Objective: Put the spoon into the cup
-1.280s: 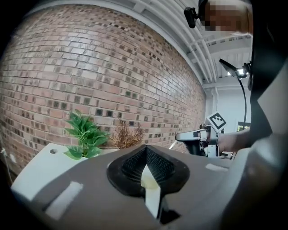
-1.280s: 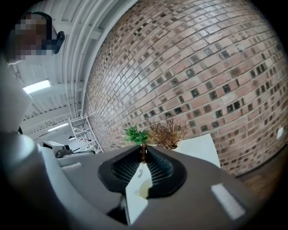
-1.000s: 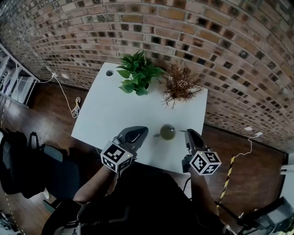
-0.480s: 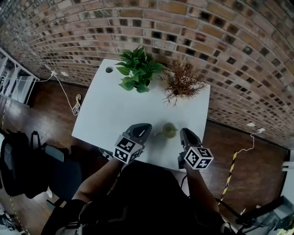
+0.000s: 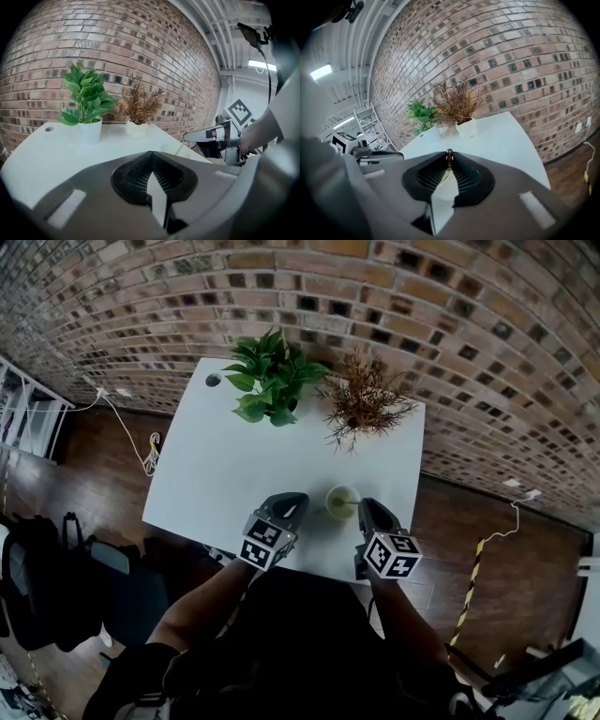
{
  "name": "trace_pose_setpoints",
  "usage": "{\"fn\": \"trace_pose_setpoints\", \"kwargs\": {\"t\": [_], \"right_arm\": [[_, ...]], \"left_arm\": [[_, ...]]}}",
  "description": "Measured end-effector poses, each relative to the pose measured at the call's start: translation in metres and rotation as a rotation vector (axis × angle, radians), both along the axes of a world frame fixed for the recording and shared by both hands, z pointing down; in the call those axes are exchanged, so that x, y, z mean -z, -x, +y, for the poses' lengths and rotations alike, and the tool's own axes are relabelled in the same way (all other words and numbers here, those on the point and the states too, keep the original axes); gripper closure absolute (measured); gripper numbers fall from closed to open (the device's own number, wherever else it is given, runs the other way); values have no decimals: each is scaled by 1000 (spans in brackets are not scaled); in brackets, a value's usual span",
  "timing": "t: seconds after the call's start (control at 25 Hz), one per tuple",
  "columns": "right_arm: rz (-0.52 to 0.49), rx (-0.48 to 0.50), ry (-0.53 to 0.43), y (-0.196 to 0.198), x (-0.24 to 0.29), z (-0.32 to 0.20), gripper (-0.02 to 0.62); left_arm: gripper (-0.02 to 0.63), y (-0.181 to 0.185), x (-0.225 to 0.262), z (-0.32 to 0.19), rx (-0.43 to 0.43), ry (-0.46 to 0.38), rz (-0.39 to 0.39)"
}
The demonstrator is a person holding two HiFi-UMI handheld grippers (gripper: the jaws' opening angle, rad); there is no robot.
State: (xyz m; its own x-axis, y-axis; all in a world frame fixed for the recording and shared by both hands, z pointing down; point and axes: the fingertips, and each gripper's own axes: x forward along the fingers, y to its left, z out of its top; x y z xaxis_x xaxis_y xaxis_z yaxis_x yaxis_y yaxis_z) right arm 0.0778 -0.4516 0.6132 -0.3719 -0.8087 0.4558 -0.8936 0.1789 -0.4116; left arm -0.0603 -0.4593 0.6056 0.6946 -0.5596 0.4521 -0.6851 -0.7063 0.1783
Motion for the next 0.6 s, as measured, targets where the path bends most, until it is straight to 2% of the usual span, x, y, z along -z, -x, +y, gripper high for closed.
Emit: {"fn": "trace_pose_setpoints", "kwargs": {"t": [0.28,0.48,0.6], "right_arm": [[-16,-14,18,1,-13,2,545],[18,6,13,1,-14,1,543],[37,25,42,1,-18,1,531]], "left_arm": [[612,-8,-8,-1,-10,15,-10],[612,-9,-8,2,-10,21,-6],[612,-8,-7,4,-3,23,-3]]}}
